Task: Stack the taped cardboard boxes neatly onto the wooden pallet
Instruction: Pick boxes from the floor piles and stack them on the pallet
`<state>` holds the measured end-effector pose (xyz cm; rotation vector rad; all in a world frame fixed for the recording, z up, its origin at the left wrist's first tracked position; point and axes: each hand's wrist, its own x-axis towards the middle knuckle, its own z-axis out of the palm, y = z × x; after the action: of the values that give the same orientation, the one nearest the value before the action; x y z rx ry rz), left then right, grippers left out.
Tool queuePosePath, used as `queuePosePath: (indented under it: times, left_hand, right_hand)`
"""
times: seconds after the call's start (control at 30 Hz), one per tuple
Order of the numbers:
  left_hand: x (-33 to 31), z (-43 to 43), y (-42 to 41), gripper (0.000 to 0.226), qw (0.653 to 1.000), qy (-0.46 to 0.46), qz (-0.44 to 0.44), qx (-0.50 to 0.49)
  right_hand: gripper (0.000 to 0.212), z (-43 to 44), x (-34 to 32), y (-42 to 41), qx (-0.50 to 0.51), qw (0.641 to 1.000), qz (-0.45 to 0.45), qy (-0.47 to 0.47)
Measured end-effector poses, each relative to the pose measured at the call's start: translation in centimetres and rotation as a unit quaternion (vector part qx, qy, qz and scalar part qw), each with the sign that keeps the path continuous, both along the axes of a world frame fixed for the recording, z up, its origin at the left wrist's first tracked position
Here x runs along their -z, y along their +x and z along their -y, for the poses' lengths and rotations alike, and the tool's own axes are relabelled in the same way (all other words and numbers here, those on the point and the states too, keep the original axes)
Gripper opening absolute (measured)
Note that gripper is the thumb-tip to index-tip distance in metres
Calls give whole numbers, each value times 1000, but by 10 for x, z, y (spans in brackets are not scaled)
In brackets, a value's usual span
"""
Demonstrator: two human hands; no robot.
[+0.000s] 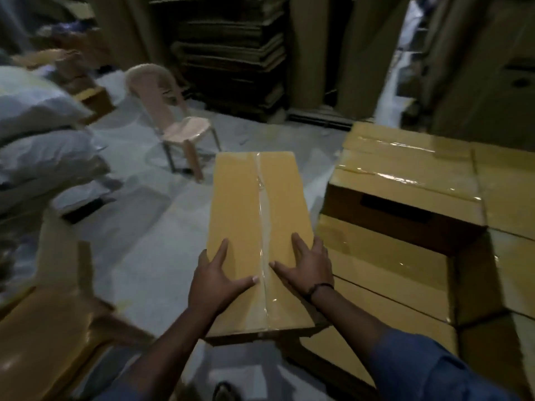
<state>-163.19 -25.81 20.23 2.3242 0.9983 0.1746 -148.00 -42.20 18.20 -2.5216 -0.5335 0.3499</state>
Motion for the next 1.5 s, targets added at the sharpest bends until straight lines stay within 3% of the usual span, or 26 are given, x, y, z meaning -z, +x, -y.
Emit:
queuePosePath:
  times: [0.43,0.8,1.07,1.33,1.5]
  left_hand:
    - [-32,-106,159,127,958,26,52,281]
    - [-29,-121,295,125,880,22,45,472]
    - [-31,-86,356,123,804,26,29,593]
    - [1,-59,409,124,678,12,-23,734]
    - [7,-55,444,125,615,30,-13,788]
  right_hand:
    - [98,-49,-26,48,291,955,41,44]
    - [97,-68,-14,93,492,868,52,45]
    - [98,-60,-22,93,622,781,47,21]
    - [96,-76,1,83,728,685,28,15]
    - [95,-101,12,98,783,621,25,-5]
